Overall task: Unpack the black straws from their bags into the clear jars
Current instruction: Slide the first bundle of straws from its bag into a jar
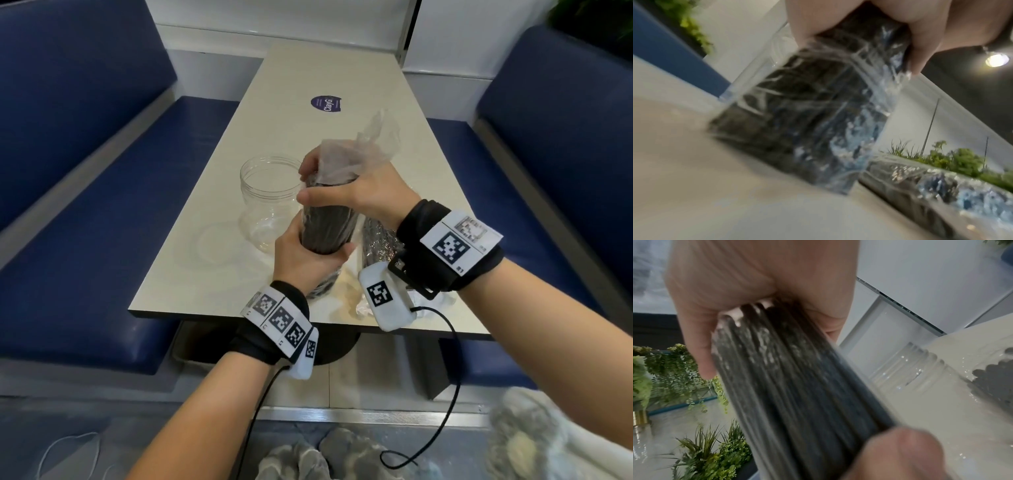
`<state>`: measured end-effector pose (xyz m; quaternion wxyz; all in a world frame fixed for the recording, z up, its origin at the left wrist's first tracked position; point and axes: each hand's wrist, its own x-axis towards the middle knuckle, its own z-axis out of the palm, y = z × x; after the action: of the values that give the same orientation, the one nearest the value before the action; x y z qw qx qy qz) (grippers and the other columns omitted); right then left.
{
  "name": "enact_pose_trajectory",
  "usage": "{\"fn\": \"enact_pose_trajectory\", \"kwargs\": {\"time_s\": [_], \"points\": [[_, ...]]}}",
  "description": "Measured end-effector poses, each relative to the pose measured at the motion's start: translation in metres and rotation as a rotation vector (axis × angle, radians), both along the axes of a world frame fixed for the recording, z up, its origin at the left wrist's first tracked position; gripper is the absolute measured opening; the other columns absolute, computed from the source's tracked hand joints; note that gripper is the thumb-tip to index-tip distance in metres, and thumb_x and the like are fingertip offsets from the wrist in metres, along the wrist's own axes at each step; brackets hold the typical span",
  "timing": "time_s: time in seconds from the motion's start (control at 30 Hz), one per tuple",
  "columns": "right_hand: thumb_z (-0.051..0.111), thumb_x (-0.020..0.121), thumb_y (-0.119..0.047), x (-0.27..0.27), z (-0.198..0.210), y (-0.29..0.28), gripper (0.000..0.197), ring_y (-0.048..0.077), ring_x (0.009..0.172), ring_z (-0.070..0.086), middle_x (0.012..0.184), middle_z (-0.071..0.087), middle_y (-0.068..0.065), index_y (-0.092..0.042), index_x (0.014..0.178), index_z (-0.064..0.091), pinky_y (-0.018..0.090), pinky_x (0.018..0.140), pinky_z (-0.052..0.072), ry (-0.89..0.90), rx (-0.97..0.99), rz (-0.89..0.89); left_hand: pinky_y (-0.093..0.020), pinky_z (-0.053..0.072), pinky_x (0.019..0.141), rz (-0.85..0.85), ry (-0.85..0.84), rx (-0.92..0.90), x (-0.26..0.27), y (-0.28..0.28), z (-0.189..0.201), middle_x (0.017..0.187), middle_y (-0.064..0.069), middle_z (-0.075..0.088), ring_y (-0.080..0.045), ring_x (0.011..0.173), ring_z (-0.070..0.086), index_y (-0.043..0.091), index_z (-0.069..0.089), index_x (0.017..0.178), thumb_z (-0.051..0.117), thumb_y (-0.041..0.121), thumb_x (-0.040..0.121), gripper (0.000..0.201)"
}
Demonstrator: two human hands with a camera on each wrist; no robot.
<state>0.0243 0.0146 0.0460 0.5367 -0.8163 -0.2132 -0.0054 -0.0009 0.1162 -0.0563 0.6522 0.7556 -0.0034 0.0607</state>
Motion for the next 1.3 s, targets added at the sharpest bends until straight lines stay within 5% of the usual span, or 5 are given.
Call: {"fn": "enact_pose_trajectory", "kwargs": {"time_s": [0.17, 0.37, 0.6, 0.77, 1.3], "points": [[0.077, 0.055, -0.036, -0.002, -0.001, -0.003, 0.04, 0.005, 0.08, 0.063, 0.084, 0.066, -0.005, -0.016, 0.088, 0.064, 0.02, 0.077, 0.05, -0.095, 0.043, -0.012, -0.02, 0.044, 0.084, -0.043, 0.033, 0.023, -0.007, 0.006, -0.011, 0.097, 0.006, 0.058, -0.009, 0.095, 0.056, 0.011, 0.055, 0.119, 0.085, 0.012, 0.064, 0.062], [0.075, 0.063, -0.026, -0.001, -0.003, -0.001, 0.026, -0.001, 0.077, 0.06, 0.081, 0.064, -0.011, -0.016, 0.085, 0.065, 0.011, 0.074, 0.047, -0.112, 0.004, -0.019, 0.007, 0.038, 0.069, -0.041, -0.077, 0.026, -0.005, 0.004, 0.006, 0.095, 0.03, 0.05, 0.019, 0.085, 0.049, 0.035, 0.041, 0.11, 0.089, 0.02, 0.057, 0.073], [0.078, 0.065, -0.016, -0.003, 0.002, -0.006, 0.039, -0.002, 0.089, 0.058, 0.095, 0.061, -0.009, -0.021, 0.1, 0.061, 0.008, 0.083, 0.044, -0.234, -0.038, 0.01, 0.003, 0.044, 0.063, -0.018, -0.031, -0.031, 0.003, -0.002, -0.005, 0.086, 0.024, 0.055, 0.012, 0.079, 0.054, 0.016, 0.053, 0.118, 0.082, 0.01, 0.067, 0.06], [0.074, 0.067, -0.019, -0.004, 0.002, -0.005, 0.025, 0.004, 0.085, 0.061, 0.088, 0.066, -0.004, -0.018, 0.09, 0.067, 0.021, 0.083, 0.049, -0.206, -0.11, 0.014, -0.005, 0.047, 0.069, -0.026, 0.005, 0.058, -0.006, 0.004, -0.013, 0.092, 0.011, 0.058, -0.007, 0.091, 0.057, 0.018, 0.054, 0.114, 0.084, 0.014, 0.064, 0.058], [0.068, 0.072, -0.031, -0.007, 0.0, -0.005, 0.023, 0.014, 0.082, 0.06, 0.084, 0.061, -0.005, -0.016, 0.088, 0.071, 0.038, 0.078, 0.05, -0.342, -0.296, 0.0, 0.0, 0.045, 0.062, -0.047, -0.032, 0.014, -0.003, -0.001, -0.015, 0.083, 0.02, 0.056, 0.017, 0.07, 0.057, 0.021, 0.05, 0.105, 0.081, 0.006, 0.068, 0.051]]}}
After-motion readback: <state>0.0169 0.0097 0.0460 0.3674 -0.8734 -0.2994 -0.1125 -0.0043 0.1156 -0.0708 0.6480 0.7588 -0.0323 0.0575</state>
